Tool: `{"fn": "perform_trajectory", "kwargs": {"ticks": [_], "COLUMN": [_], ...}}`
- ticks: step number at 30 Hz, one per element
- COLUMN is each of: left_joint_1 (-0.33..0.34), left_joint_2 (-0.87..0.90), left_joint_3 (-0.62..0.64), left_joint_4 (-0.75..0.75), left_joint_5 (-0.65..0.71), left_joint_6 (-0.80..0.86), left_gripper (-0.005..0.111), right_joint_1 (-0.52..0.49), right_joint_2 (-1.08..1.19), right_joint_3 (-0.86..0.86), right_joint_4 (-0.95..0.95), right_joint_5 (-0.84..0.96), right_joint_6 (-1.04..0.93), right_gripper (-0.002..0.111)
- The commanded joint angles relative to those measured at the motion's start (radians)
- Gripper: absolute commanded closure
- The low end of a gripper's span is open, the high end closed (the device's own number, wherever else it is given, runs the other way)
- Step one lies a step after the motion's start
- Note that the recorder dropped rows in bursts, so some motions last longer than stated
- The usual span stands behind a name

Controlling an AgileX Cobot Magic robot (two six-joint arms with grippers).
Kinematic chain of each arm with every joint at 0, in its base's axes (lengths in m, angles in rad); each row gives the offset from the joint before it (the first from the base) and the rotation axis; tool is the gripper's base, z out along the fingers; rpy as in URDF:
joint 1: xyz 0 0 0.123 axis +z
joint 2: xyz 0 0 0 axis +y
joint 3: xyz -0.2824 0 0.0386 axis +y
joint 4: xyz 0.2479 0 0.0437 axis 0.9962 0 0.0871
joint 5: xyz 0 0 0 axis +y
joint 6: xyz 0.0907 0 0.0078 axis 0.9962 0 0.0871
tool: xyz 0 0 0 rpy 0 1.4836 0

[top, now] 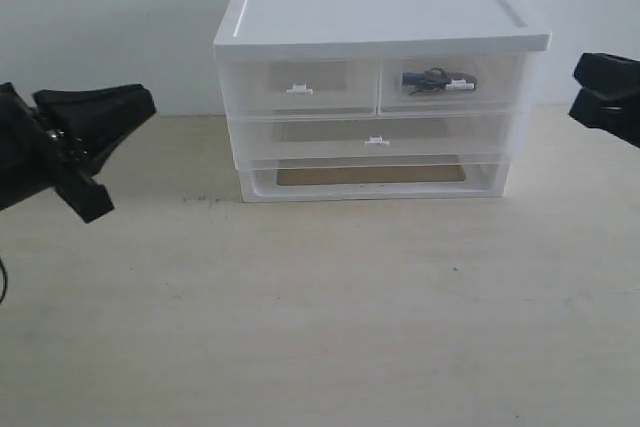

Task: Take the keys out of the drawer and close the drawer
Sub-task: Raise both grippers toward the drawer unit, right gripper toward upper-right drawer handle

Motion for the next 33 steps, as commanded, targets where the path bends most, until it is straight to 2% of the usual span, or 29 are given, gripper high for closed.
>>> {"fn": "perform_trajectory", "kwargs": {"ticks": [1,4,7,10,12,13,14,18,19,25,28,31,33], "left_joint_1": [-0.052,-0.08,-0.102,-0.125,-0.138,-0.147,-0.151,-0.192,-0.208,-0.236,-0.248,-0.252,-0.252], "left_joint_2": [0.148,0.224,0.279,0.313,0.324,0.335,0.339,0.38,0.403,0.454,0.454,0.461,0.469], "left_joint_3": [-0.092,-0.152,-0.221,-0.281,-0.311,-0.338,-0.349,-0.407,-0.424,-0.46,-0.502,-0.535,-0.541], "left_joint_4": [0.016,0.008,0.008,0.008,0.008,0.008,0.008,-0.018,-0.018,-0.173,-0.182,-0.196,-0.194], "left_joint_5": [-0.014,-0.014,0.006,0.092,0.13,0.141,0.141,0.157,0.169,0.151,0.165,0.256,0.266], "left_joint_6": [0.133,0.197,0.207,0.227,0.252,0.259,0.259,0.319,0.416,0.667,0.686,0.686,0.686], "left_gripper": [0.102,0.102,0.1,0.09,0.079,0.07,0.068,0.067,0.067,0.067,0.067,0.068,0.068], "right_joint_1": [-0.005,-0.005,-0.005,-0.005,-0.005,-0.005,-0.005,0.006,0.009,0.009,0.009,0.009,0.009], "right_joint_2": [0.14,0.215,0.268,0.305,0.315,0.316,0.316,0.316,0.316,0.316,0.316,0.32,0.327], "right_joint_3": [-0.088,-0.153,-0.22,-0.268,-0.287,-0.297,-0.301,-0.347,-0.351,-0.356,-0.356,-0.356,-0.356], "right_joint_4": [-0.066,-0.143,-0.26,-0.344,-0.364,-0.364,-0.367,-0.395,-0.395,-0.39,-0.39,-0.378,-0.372], "right_joint_5": [-0.019,0.001,0.046,0.028,0.026,0.03,0.03,0.043,0.059,0.095,0.098,0.124,0.117], "right_joint_6": [0.065,0.192,0.34,0.442,0.464,0.468,0.475,0.527,0.527,0.518,0.518,0.517,0.516], "right_gripper": [0.075,0.062,0.058,0.058,0.058,0.058,0.058,0.058,0.058,0.058,0.058,0.058,0.058]}}
